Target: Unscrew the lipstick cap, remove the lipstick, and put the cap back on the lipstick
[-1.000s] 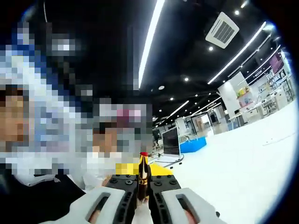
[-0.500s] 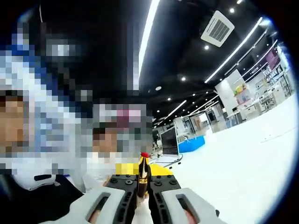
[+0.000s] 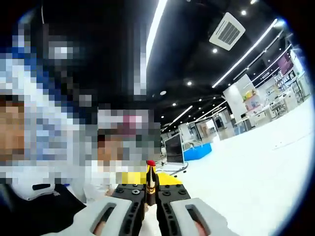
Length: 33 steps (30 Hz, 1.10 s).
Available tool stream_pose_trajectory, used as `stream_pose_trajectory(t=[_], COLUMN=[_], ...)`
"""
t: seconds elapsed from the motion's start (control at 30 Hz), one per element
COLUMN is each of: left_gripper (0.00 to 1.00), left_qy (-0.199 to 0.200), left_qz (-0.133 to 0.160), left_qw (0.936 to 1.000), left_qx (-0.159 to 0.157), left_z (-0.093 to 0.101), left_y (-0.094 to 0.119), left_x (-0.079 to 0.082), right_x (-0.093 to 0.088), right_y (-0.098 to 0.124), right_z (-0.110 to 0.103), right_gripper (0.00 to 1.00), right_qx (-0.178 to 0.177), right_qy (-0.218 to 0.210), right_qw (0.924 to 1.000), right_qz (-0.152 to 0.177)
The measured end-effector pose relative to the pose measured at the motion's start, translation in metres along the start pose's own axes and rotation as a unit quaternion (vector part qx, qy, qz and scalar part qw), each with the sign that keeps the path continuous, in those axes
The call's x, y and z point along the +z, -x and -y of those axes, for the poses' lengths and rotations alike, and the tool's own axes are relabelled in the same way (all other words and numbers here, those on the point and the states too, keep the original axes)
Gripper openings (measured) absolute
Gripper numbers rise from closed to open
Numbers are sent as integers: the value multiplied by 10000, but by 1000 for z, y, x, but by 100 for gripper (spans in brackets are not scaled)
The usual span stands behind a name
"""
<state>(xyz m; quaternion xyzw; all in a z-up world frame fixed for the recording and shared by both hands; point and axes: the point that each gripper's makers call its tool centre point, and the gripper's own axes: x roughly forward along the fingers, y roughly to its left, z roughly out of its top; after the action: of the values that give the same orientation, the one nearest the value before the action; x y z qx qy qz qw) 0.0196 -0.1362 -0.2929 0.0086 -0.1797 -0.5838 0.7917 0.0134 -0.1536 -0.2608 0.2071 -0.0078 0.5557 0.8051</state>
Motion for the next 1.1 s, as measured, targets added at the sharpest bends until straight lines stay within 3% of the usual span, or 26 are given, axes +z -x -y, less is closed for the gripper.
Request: stream_pose_trajectory(t=[0.07,0.17,0.23,0.3,0.4,0.53,0.7,0.8,0.83,0.87,0.93,0.97,1.03,1.1], left_gripper=[13,13,13,13,13,13,19,26,27,27,27,26,24,22], left_qy=[-662,-1145,-1574,-1730,-1692,-1359,-319,255,762,1122,1995,2111,2883,3233], left_qz=[-111,-187,-300,-343,-357,-357,-479,-476,-403,-328,-230,-190,169,320], left_qw=[9976,9927,9859,9828,9832,9889,9983,9982,9954,9915,9753,9723,9488,9356], left_qx=[157,330,476,557,581,486,-45,-249,-410,-563,-926,-985,-1278,-1385], left_z=[1,0,-1,-2,-2,-4,3,5,7,9,16,16,16,14], left_y=[0,1,2,2,2,3,0,-1,0,0,2,2,6,9], left_x=[1,3,3,3,2,-1,-11,-14,-13,-12,-9,-8,3,7], right_x=[1,2,2,3,3,2,2,0,-3,-5,-7,-8,-11,-13], right_y=[0,1,1,1,2,3,4,4,3,3,1,1,0,-1], right_z=[2,3,4,6,7,8,8,3,-1,-5,-8,-9,-16,-19], right_gripper=[5,5,5,5,5,5,5,5,5,5,5,5,5,5], right_qx=[-28,-53,-72,-94,-109,-135,-90,41,145,242,311,336,487,512], right_qy=[6,-15,-23,-22,-10,35,59,129,184,233,265,269,243,257], right_qw=[10000,10000,10000,9999,9999,9999,9999,9998,9994,9990,9985,9983,9976,9974], right_qz=[14,44,45,42,32,-10,-59,-151,-236,-304,-363,-382,-421,-430])
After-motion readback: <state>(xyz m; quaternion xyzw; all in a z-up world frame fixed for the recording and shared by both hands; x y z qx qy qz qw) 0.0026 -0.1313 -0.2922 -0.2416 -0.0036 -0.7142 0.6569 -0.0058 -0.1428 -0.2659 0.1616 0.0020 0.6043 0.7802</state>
